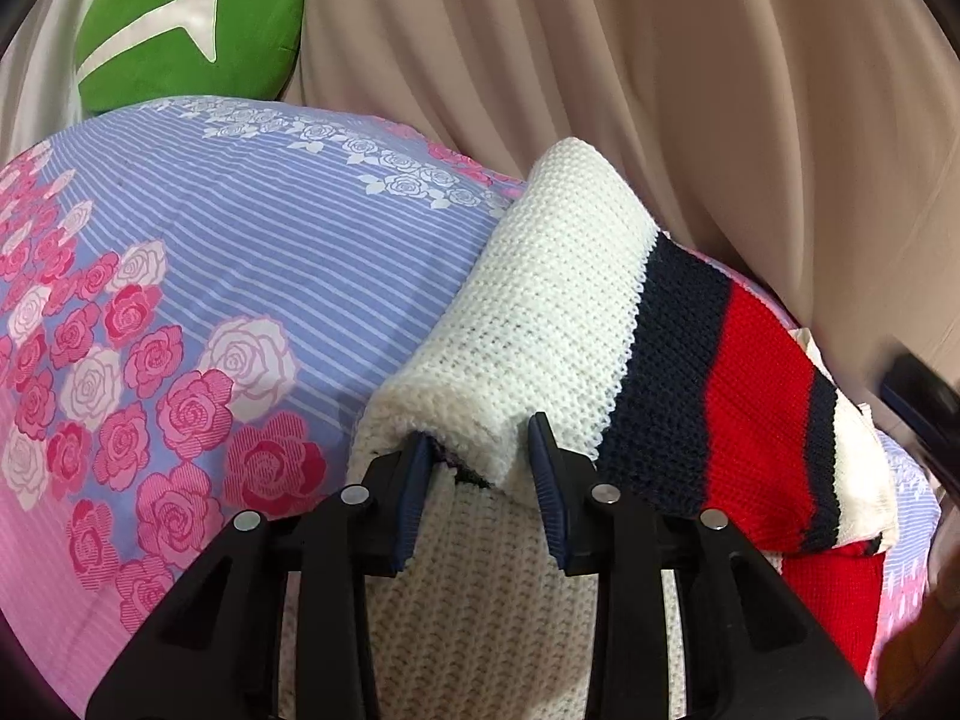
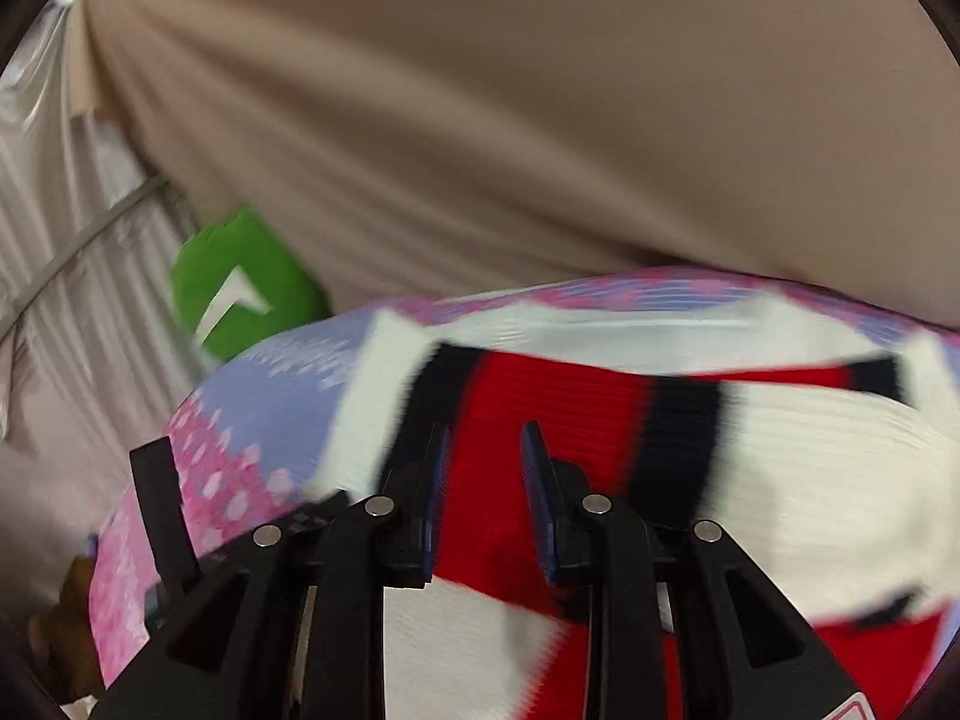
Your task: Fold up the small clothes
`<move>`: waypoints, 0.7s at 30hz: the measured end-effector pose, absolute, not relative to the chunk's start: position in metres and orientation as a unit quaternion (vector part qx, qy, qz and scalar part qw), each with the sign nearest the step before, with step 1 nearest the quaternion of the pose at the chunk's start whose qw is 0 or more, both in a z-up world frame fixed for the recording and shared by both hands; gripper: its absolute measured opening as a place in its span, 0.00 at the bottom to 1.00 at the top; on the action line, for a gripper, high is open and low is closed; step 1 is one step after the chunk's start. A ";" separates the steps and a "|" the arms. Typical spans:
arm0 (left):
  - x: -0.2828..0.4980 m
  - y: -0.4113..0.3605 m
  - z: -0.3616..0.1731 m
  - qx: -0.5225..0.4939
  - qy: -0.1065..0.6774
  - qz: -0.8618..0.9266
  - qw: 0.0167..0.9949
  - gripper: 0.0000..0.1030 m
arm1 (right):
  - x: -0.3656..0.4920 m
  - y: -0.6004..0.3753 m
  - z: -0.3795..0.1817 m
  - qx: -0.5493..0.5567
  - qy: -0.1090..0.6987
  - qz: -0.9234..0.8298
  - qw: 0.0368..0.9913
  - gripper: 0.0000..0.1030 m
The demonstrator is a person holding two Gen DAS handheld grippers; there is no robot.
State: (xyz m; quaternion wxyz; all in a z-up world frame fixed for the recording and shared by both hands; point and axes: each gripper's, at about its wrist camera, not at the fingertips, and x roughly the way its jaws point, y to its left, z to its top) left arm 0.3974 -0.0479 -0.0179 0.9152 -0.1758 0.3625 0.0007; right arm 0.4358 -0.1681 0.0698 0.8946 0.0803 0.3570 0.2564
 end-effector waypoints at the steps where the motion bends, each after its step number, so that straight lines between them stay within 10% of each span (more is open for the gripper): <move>1: 0.399 -0.047 -0.020 -0.177 0.362 0.000 0.915 0.31 | 0.447 -0.150 0.068 0.072 0.364 0.265 0.890 0.23; 17: 0.408 -0.046 -0.025 -0.182 0.359 -0.005 0.915 0.31 | 0.550 -0.048 0.025 -0.017 0.403 0.224 0.887 0.19; 21: 0.404 -0.039 -0.028 -0.183 0.359 -0.009 0.915 0.31 | 0.497 -0.124 0.049 0.039 0.344 0.227 0.910 0.40</move>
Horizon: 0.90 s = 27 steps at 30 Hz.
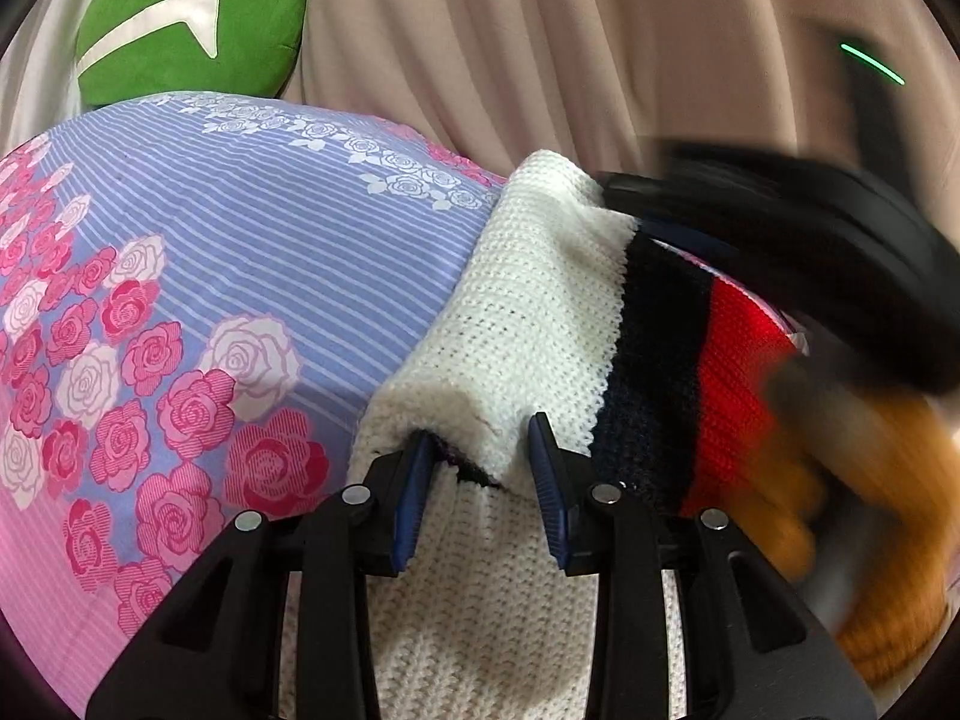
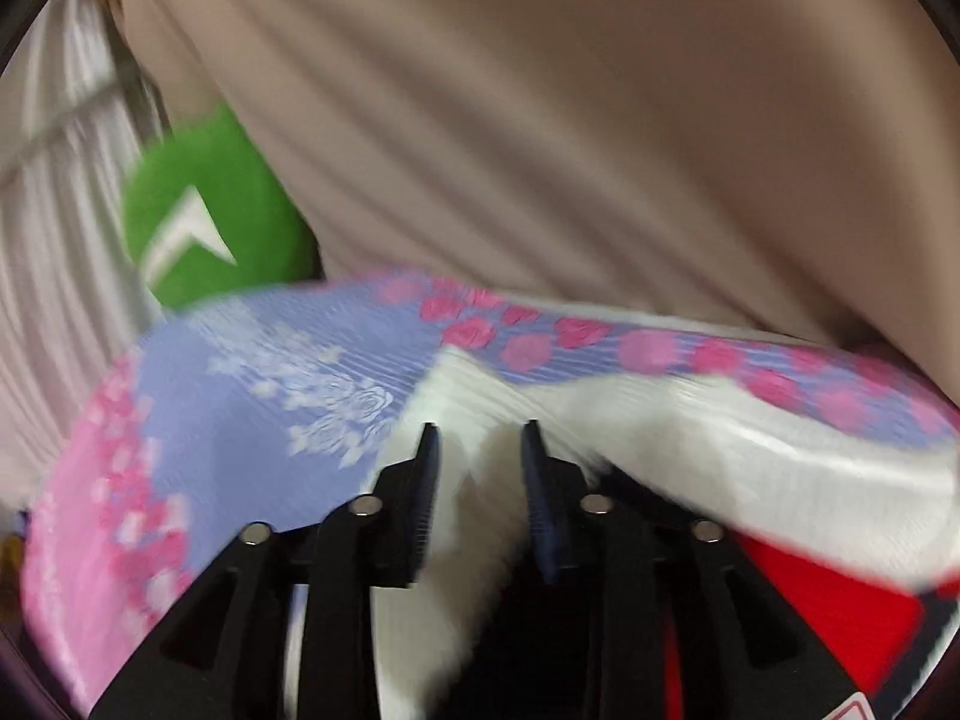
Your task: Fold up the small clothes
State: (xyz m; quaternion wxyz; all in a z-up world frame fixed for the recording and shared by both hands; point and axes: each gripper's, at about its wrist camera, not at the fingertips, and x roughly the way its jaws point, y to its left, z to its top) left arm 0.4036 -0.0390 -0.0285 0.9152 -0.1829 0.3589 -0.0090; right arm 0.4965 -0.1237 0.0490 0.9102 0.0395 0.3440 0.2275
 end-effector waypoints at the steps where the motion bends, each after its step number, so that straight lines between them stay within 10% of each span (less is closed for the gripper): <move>1: 0.404 -0.039 -0.029 -0.182 0.359 -0.009 0.915 0.31 | 0.483 -0.150 0.054 0.048 0.335 0.216 0.916 0.44; 13: 0.408 -0.037 -0.021 -0.164 0.362 -0.002 0.918 0.31 | 0.388 -0.407 0.015 0.156 0.375 0.018 0.914 0.54; 16: 0.406 -0.034 -0.021 -0.174 0.360 -0.008 0.917 0.31 | 0.396 -0.392 0.018 0.144 0.379 0.052 0.913 0.10; 21: 0.402 -0.030 -0.021 -0.184 0.358 -0.009 0.915 0.27 | 0.384 -0.390 0.059 0.131 0.287 0.062 0.947 0.09; 27: 0.402 -0.029 -0.020 -0.175 0.360 -0.006 0.917 0.28 | 0.427 -0.410 0.004 0.134 0.374 0.035 0.917 0.09</move>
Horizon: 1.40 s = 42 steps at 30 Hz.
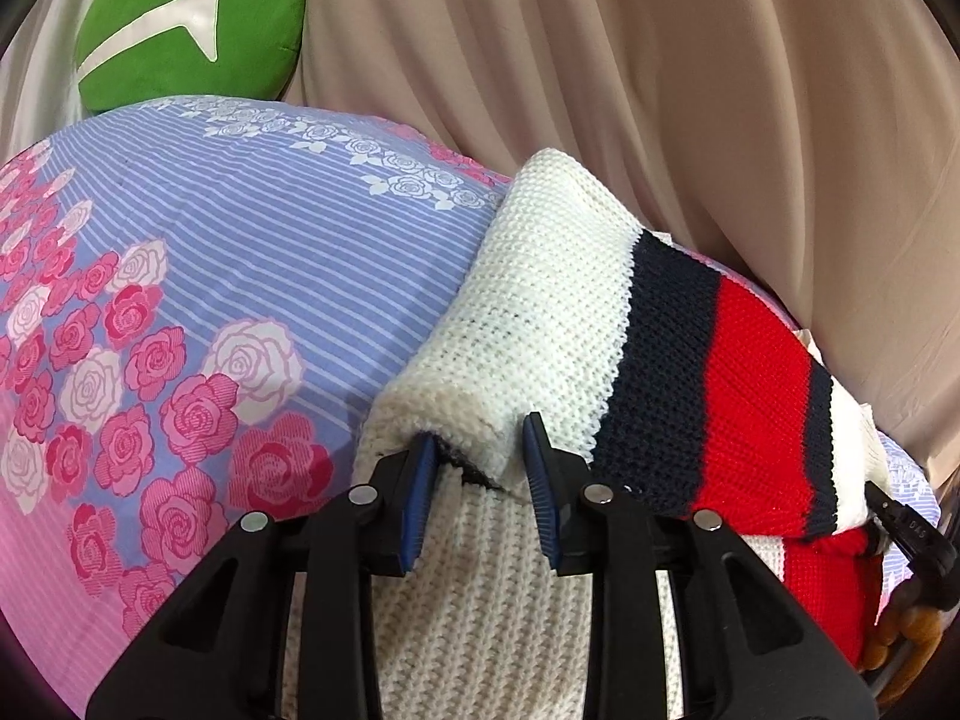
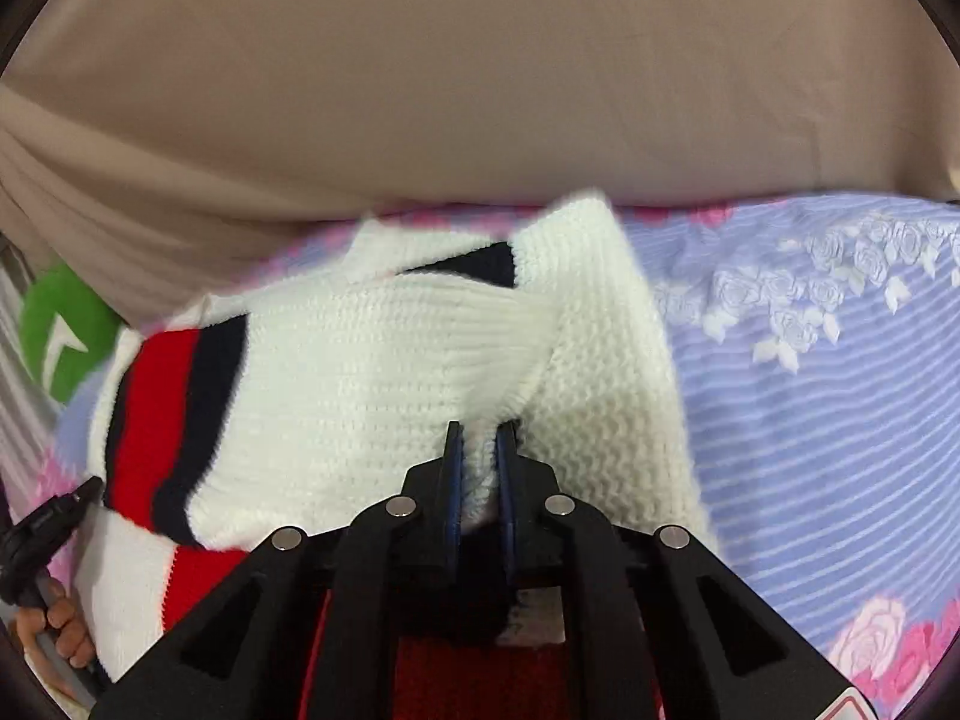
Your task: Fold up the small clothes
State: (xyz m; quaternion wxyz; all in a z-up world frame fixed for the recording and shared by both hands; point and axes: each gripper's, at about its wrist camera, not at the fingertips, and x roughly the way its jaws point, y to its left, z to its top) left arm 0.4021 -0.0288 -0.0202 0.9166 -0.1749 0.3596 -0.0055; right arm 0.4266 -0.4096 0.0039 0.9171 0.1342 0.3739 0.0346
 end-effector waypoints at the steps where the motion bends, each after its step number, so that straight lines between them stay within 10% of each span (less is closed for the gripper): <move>1: 0.402 -0.028 -0.020 -0.175 0.359 -0.005 0.917 0.28 | 0.427 -0.409 0.002 0.131 0.374 0.031 0.918 0.08; 10: 0.383 -0.010 -0.020 -0.217 0.349 -0.037 0.911 0.29 | 0.311 -0.419 0.010 0.199 0.358 0.026 0.912 0.49; 19: 0.232 0.025 -0.018 -0.172 0.403 -0.122 0.891 0.55 | 0.115 -0.421 -0.022 0.159 0.401 0.048 0.901 0.54; 30: 0.152 0.028 -0.038 -0.242 0.428 -0.189 0.850 0.60 | 0.086 -0.400 -0.037 0.254 0.389 0.122 0.877 0.62; 34: 0.154 0.019 -0.043 -0.249 0.442 -0.205 0.837 0.10 | 0.093 -0.393 -0.044 0.277 0.393 0.131 0.867 0.11; 42: 0.105 0.033 0.001 -0.238 0.386 -0.232 0.861 0.06 | 0.032 -0.388 -0.002 0.267 0.292 0.136 0.908 0.07</move>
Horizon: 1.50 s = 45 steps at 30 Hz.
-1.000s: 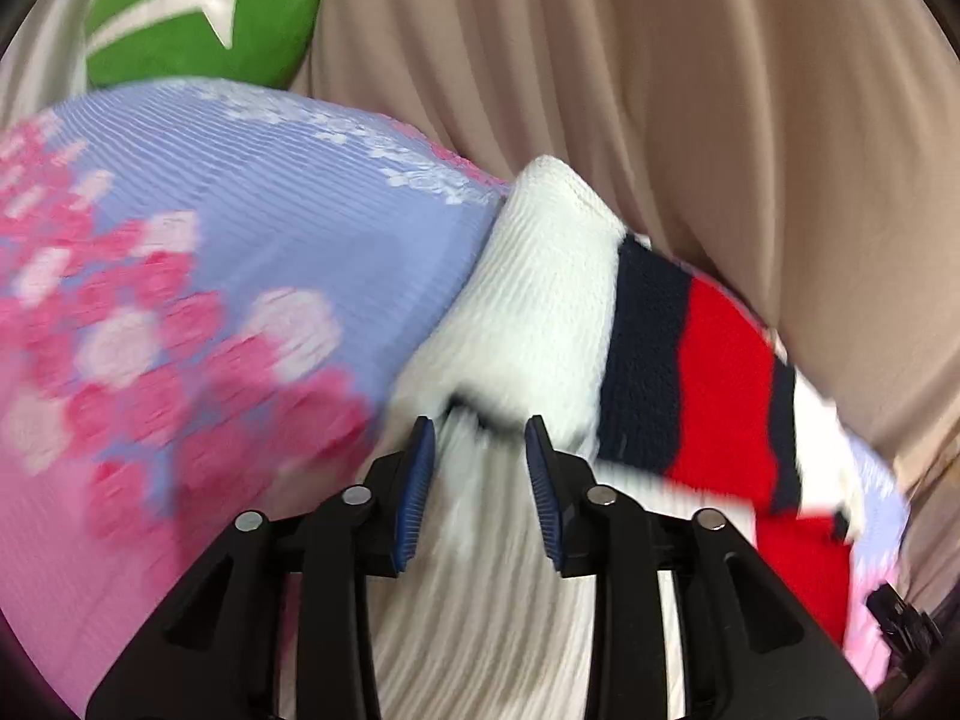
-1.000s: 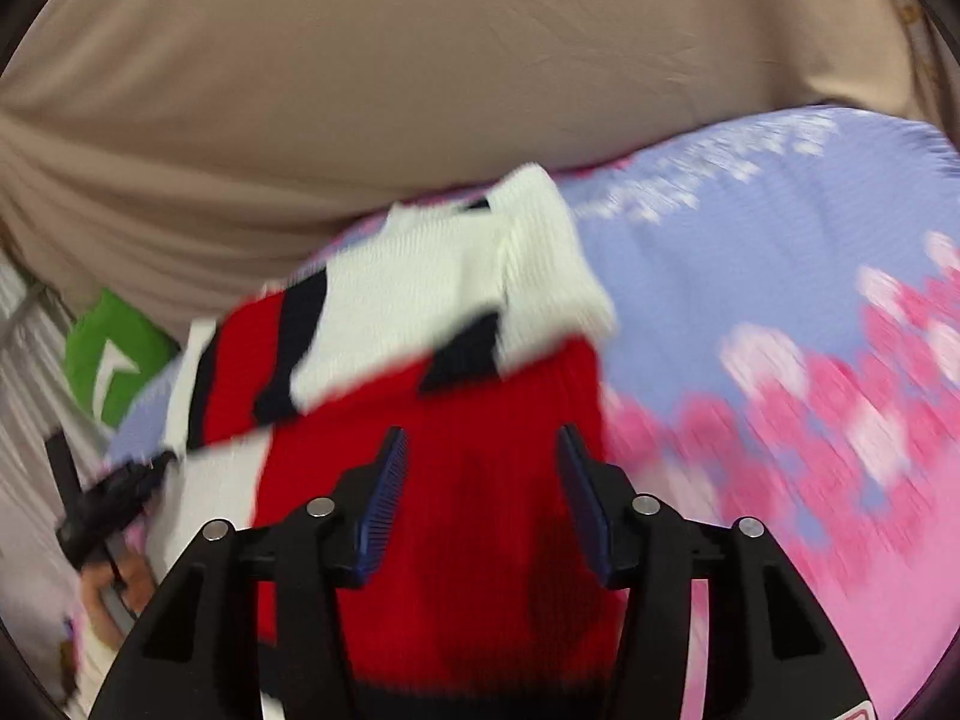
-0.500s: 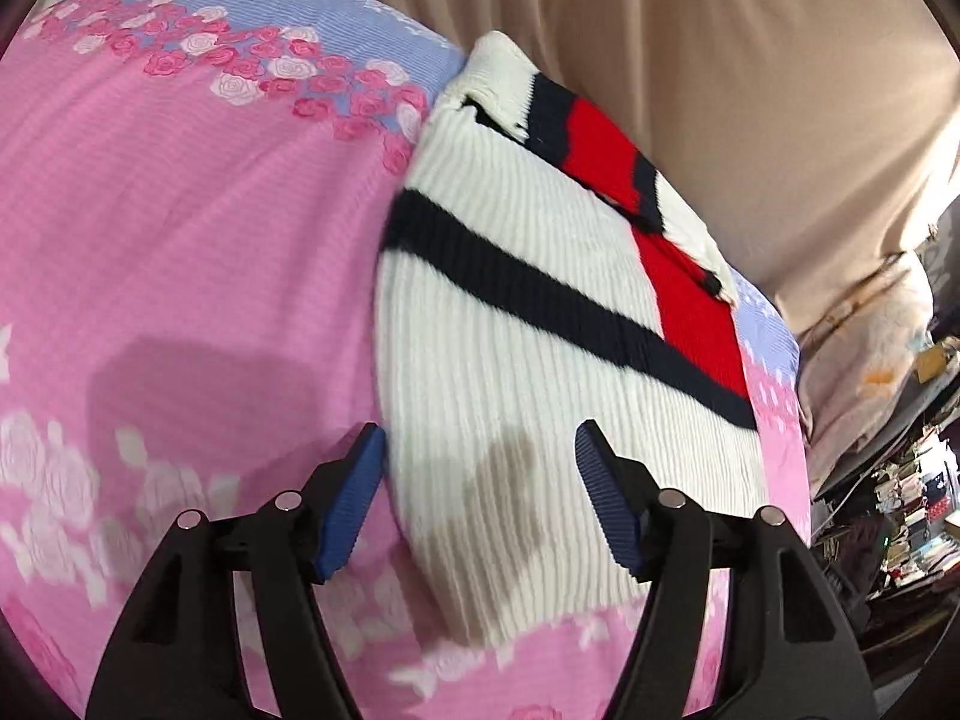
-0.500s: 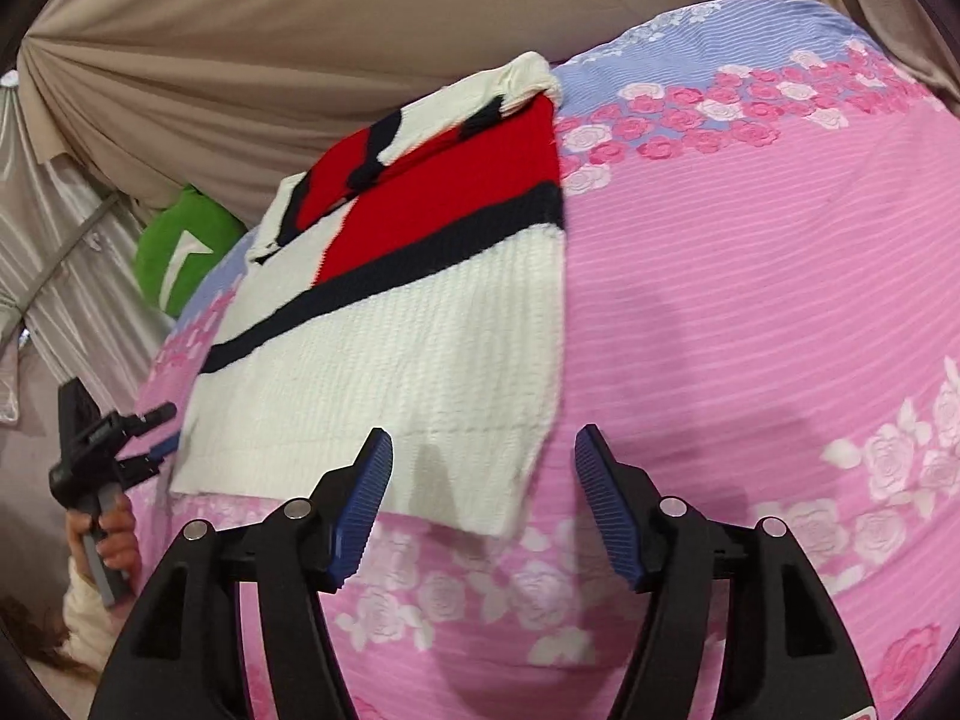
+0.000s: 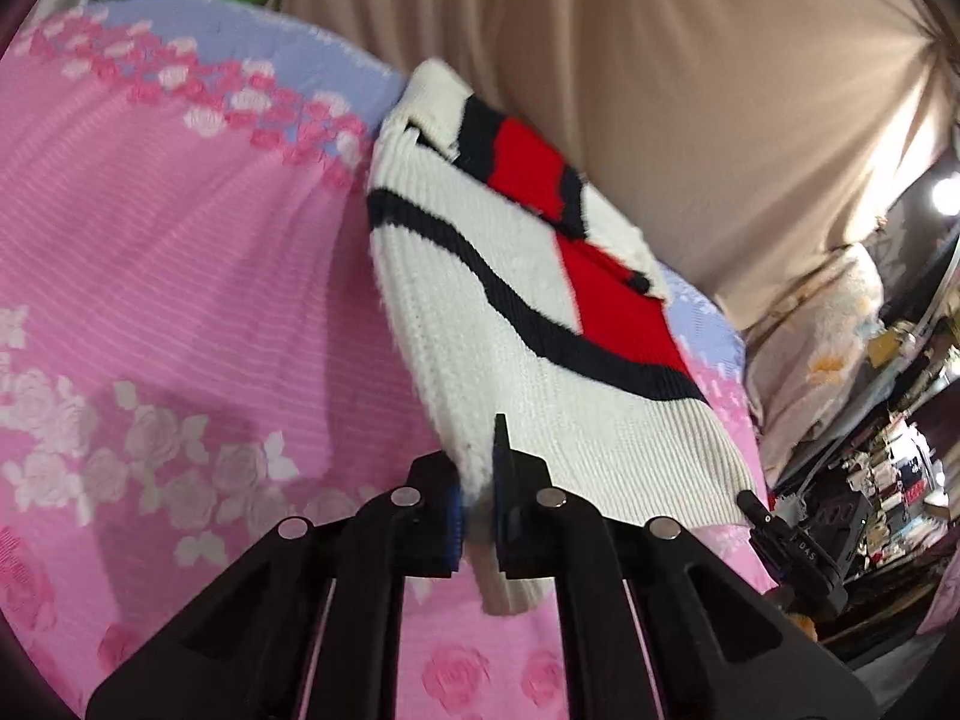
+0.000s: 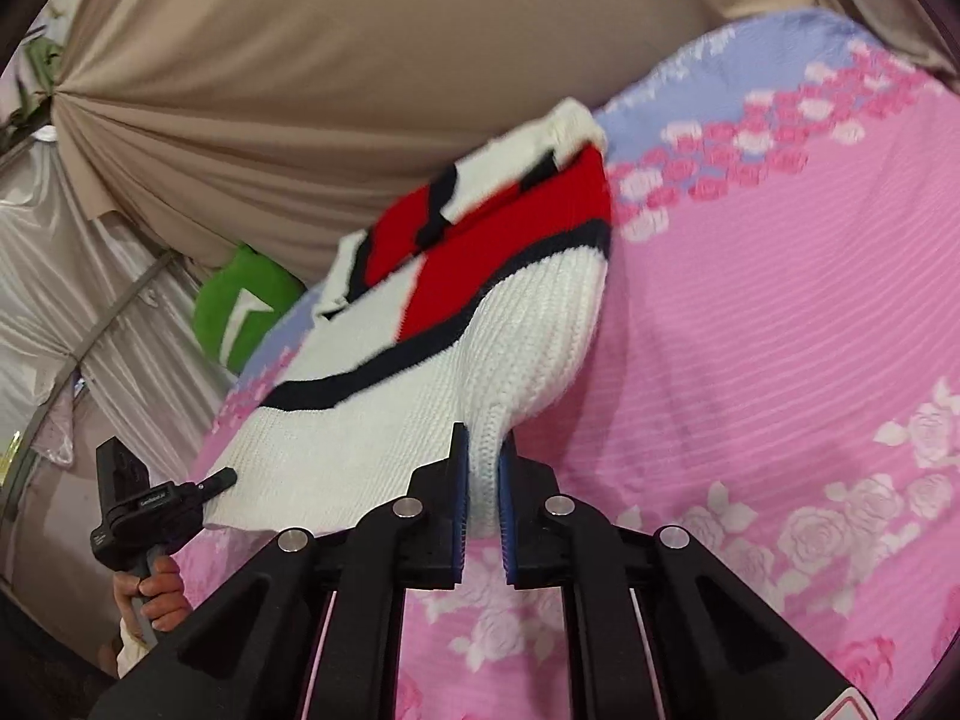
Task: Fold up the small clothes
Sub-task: 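Grasp the sweater hem with both grippers and lift it, then fold the hem toward the collar with both grippers and release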
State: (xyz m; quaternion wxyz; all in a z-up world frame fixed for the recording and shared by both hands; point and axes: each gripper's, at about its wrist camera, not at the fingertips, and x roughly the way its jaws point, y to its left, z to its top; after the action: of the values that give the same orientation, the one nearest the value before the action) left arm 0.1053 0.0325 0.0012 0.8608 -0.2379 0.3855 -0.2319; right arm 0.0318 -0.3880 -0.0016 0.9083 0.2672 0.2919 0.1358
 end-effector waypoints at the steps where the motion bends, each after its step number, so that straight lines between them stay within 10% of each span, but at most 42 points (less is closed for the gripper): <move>1: 0.093 0.035 0.010 -0.236 0.375 -0.242 0.863 0.06 | 0.021 -0.389 0.005 0.268 0.277 0.144 0.911 0.07; 18: -0.079 0.082 0.151 -0.221 0.126 -0.322 0.912 0.06 | -0.163 -0.396 0.153 0.208 -0.006 0.302 0.930 0.07; 30: 0.127 0.041 0.065 -0.214 0.352 -0.216 0.885 0.06 | 0.028 -0.412 0.076 0.293 0.184 0.180 0.921 0.05; 45: 0.232 0.014 -0.034 -0.196 0.432 -0.142 0.869 0.08 | 0.159 -0.435 -0.018 0.325 0.328 0.086 0.883 0.04</move>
State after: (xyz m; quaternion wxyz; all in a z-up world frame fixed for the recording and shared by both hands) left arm 0.2322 0.0140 -0.0337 0.8687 -0.1957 0.4321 -0.1424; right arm 0.1588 -0.4354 -0.0179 0.8825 0.3254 0.3284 0.0861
